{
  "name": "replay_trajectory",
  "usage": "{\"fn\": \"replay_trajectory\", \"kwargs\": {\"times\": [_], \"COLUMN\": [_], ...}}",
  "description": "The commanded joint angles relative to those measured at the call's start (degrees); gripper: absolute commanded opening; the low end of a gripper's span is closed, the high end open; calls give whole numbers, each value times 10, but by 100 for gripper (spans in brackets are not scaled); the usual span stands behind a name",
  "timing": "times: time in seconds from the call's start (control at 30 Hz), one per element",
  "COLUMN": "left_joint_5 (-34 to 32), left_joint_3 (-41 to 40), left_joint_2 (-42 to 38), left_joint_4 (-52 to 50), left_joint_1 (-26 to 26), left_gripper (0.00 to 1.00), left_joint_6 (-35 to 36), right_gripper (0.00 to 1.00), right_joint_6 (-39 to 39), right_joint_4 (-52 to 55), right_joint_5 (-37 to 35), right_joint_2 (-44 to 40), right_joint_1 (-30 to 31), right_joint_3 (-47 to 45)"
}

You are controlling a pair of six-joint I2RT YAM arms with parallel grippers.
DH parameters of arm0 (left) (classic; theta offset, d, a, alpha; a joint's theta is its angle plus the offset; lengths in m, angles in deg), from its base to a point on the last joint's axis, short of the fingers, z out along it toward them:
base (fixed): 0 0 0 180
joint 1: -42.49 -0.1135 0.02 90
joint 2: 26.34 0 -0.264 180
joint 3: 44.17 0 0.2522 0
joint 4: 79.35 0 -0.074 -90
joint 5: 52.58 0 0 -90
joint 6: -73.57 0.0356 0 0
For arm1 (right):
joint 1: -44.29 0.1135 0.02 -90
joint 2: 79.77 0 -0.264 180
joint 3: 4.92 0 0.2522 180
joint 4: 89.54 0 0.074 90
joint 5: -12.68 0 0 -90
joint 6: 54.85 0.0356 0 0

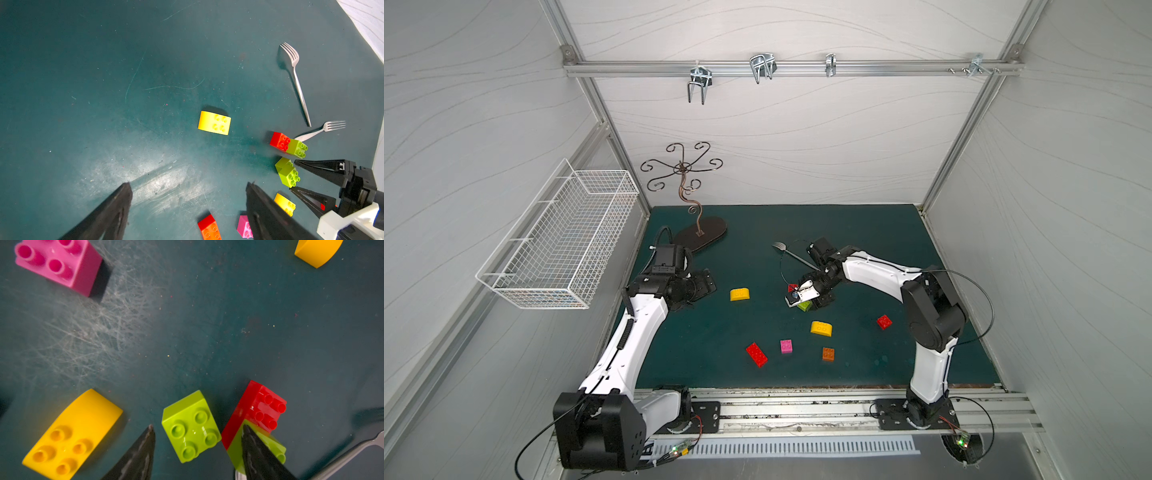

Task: Assemble the letter s with lego
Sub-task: Pick up the lego brick from the center of the board.

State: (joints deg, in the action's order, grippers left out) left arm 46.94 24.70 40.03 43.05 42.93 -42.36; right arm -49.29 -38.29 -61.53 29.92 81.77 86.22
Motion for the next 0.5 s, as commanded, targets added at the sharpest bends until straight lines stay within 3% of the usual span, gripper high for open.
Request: {"fn": "replay_trajectory", "kwargs": {"times": [0.0, 0.47], "left_joint_5": [4, 9], "left_joint_3": [1, 2], "left_joint_2": [-2, 2], "left_joint_4": [11, 13], "left_joint_1": [-4, -9], "left_gripper": [89, 89], "left_joint_6": [0, 0], "right_gripper": [65, 55], "right_joint_6": [2, 51], "right_joint_4": [2, -12], "right_joint_5": [20, 21], "right_joint_2": [6, 1], "right_joint_1": [0, -6], "right_joint_3": [-8, -43]}}
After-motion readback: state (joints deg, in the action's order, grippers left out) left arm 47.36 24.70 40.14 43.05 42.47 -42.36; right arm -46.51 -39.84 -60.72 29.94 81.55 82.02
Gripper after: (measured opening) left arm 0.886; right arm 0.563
